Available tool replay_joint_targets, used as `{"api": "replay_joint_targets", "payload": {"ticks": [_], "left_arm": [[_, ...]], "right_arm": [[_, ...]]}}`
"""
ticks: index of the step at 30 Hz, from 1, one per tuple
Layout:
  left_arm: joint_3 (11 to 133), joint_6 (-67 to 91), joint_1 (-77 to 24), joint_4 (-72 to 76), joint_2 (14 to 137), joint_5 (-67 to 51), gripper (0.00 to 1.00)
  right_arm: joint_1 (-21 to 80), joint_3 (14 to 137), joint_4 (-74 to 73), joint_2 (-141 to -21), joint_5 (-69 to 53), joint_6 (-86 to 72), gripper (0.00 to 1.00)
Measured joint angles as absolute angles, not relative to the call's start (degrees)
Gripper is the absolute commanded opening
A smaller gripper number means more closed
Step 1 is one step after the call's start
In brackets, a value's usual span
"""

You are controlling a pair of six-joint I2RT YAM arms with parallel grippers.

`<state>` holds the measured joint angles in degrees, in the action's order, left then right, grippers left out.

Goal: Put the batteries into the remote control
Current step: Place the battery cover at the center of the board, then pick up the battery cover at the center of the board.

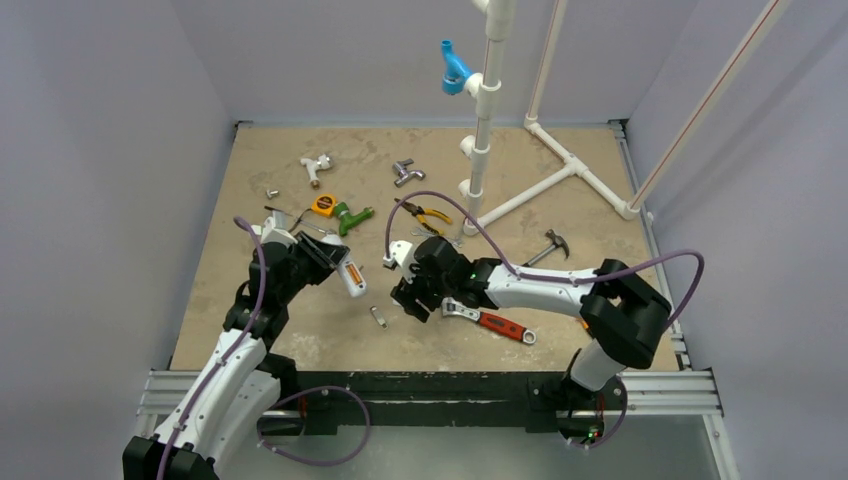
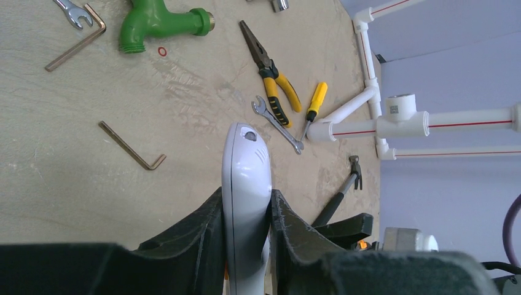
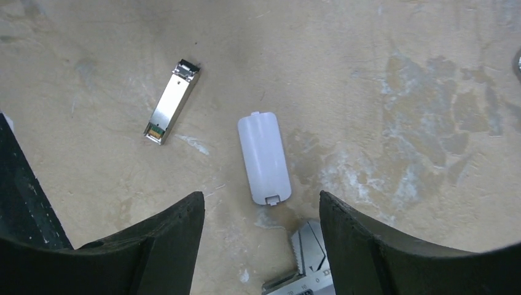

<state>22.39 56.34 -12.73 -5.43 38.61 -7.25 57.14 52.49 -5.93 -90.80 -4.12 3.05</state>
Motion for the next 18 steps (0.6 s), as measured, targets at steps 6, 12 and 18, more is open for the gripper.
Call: {"api": "replay_joint_targets", "payload": {"ticks": [6, 12, 18], "left_arm": [[22.4, 56.3, -12.6, -5.5, 38.6, -7.2, 0.0], [22.4, 56.3, -12.4, -5.5, 38.6, -7.3, 0.0], [22.4, 56.3, -12.4, -5.4, 38.7, -7.4, 0.0]], "right_arm": [[56.9, 52.5, -5.5, -94.3, -9.1, 4.8, 0.65], [56.9, 52.5, -5.6, -96.7, -9.1, 5.0, 0.62], [56.9, 52.5, -5.4, -97.2, -6.7, 5.0, 0.59]]}}
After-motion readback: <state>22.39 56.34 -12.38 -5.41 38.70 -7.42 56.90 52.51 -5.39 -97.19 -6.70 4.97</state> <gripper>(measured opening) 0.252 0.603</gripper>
